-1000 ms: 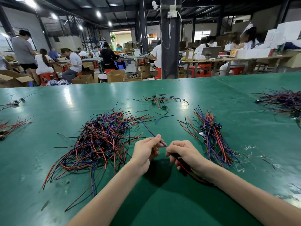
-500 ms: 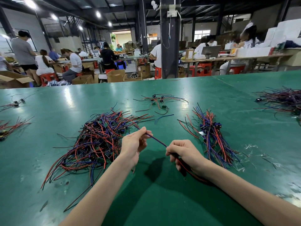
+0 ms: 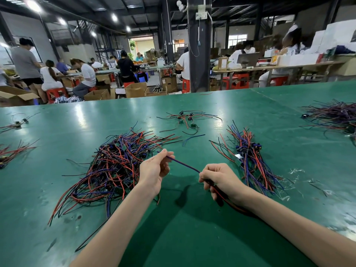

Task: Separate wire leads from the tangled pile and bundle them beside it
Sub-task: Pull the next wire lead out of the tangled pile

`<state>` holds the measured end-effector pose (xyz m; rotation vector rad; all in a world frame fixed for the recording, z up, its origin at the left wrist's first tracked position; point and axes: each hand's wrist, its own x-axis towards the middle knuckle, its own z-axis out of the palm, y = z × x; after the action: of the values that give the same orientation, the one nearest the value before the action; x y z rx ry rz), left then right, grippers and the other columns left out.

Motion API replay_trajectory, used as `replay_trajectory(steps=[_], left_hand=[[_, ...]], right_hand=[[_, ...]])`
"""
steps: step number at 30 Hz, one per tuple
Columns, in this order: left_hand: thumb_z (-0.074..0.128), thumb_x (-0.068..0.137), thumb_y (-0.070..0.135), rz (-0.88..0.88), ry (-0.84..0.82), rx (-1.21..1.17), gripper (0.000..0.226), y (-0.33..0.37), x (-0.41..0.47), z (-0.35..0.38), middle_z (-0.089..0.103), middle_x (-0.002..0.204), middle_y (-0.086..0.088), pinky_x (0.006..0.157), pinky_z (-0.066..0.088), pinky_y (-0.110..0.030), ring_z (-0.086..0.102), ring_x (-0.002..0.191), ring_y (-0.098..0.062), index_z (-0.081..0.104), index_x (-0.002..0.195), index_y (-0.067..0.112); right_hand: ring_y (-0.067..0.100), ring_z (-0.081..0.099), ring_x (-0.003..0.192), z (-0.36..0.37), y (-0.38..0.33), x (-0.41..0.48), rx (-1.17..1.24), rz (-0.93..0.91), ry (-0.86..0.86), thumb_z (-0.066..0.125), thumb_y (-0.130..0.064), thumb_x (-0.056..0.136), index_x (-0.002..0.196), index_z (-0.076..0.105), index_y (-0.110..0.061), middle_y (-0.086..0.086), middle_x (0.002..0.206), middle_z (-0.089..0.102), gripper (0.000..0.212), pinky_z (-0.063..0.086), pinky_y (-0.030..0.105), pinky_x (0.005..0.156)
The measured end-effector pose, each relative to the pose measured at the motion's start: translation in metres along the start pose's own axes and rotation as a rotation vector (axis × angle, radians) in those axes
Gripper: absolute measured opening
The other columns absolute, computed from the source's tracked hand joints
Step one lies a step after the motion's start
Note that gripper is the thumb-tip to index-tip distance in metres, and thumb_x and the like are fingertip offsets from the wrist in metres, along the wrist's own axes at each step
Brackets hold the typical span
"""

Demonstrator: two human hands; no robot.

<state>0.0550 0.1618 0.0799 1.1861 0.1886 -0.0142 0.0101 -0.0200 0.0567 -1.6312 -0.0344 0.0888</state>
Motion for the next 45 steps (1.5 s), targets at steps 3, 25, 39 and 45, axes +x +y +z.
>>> replay_trajectory(steps=[3, 25, 39, 45], left_hand=[[0.054, 0.096, 0.021, -0.040, 0.004, -0.039, 0.030, 0.001, 0.001, 0.002, 0.068, 0.058, 0.001, 0.042, 0.044, -0.013, 0.051, 0.042, -0.004, 0.069, 0.076, 0.004], [0.044, 0.094, 0.014, -0.315, -0.089, -0.280, 0.031, 0.007, 0.007, -0.008, 0.066, 0.058, -0.004, 0.039, 0.039, -0.014, 0.044, 0.038, -0.008, 0.067, 0.078, 0.001], [0.048, 0.098, 0.017, -0.100, -0.059, -0.033, 0.028, 0.005, 0.008, -0.007, 0.073, 0.071, -0.002, 0.048, 0.048, -0.013, 0.053, 0.046, -0.003, 0.068, 0.084, 0.003], [0.056, 0.095, 0.019, 0.187, 0.038, 0.250, 0.025, -0.003, 0.011, -0.008, 0.074, 0.071, -0.002, 0.057, 0.047, -0.017, 0.050, 0.052, -0.004, 0.074, 0.086, 0.005]], right_hand=[[0.017, 0.038, 0.033, 0.000, 0.000, -0.001, -0.002, -0.006, -0.003, 0.056, -0.001, 0.082, 0.059, 0.059, -0.007, 0.010, 0.051, 0.054, 0.024, 0.034, 0.020, 0.034], [0.017, 0.041, 0.038, 0.002, -0.003, -0.009, -0.118, -0.025, -0.131, 0.058, -0.007, 0.084, 0.066, 0.062, -0.010, 0.007, 0.053, 0.056, 0.019, 0.034, 0.020, 0.034], [0.015, 0.044, 0.040, -0.003, -0.004, -0.008, -0.125, 0.000, -0.189, 0.060, -0.008, 0.082, 0.065, 0.064, -0.010, 0.008, 0.054, 0.057, 0.017, 0.035, 0.019, 0.037], [0.013, 0.045, 0.040, -0.004, -0.006, -0.009, -0.129, 0.004, -0.215, 0.060, -0.009, 0.083, 0.064, 0.064, -0.011, 0.009, 0.054, 0.057, 0.019, 0.036, 0.018, 0.038]])
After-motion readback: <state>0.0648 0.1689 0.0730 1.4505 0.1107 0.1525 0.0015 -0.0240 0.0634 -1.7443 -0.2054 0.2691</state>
